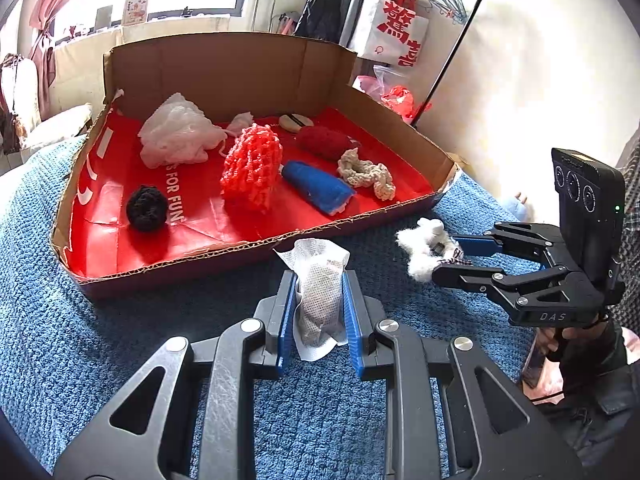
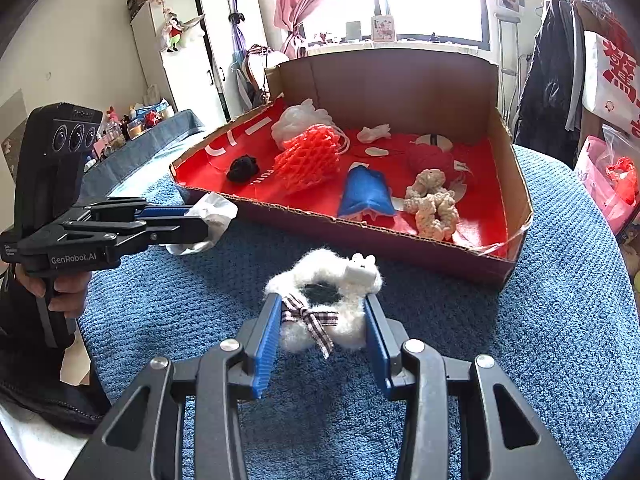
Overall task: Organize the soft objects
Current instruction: 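Grasp the white tissue with the left tool while the right tool grasps the white plush toy, then carry the tissue and plush toy into the box and open both tools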
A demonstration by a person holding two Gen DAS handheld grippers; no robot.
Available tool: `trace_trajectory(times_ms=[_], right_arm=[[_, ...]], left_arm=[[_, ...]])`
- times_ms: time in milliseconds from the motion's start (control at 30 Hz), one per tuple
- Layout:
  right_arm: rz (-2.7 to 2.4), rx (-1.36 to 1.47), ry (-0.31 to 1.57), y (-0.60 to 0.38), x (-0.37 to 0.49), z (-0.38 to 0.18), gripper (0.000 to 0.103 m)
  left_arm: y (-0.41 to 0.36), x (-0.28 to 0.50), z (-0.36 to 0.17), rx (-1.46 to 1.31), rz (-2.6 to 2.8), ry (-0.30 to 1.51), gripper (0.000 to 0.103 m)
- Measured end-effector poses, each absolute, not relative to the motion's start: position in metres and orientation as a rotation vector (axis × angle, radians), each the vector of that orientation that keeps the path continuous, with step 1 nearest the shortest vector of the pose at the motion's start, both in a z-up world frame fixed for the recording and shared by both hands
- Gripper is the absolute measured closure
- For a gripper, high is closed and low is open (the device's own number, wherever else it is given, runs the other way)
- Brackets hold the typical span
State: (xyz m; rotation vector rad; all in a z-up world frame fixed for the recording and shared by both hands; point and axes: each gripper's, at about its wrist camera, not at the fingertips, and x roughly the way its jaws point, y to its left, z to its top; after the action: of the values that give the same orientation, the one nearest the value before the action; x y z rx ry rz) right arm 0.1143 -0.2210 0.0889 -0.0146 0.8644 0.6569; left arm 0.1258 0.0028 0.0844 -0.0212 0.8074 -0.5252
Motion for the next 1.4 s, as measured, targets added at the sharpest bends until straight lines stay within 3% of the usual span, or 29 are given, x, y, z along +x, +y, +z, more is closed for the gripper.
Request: trace_trajectory(times_ms=[267, 500, 900, 1400], right_arm=[[0.637, 0.011, 0.823, -0.223, 0.128, 0.109, 0.06], [0.604, -0.052, 0.825, -0.204, 0.193, 0.133, 0.06], [0.667, -0.229, 1.004, -0.163, 0.302, 0.11, 0.059], [0.721, -0.362, 1.115, -0.14, 0.344, 0.087, 0.059]], left_arm=[[0.016, 0.126, 0.095, -0.048, -0.512, 0.784, 0.082], [0.034, 0.166, 0.13, -0.008, -0.444, 0.729, 0.082], [0.039, 0.264, 0.113, 0.066, -0.44, 0.939, 0.082], [0.027, 0.302, 0.087, 0.165, -0.45, 1.056, 0.082]])
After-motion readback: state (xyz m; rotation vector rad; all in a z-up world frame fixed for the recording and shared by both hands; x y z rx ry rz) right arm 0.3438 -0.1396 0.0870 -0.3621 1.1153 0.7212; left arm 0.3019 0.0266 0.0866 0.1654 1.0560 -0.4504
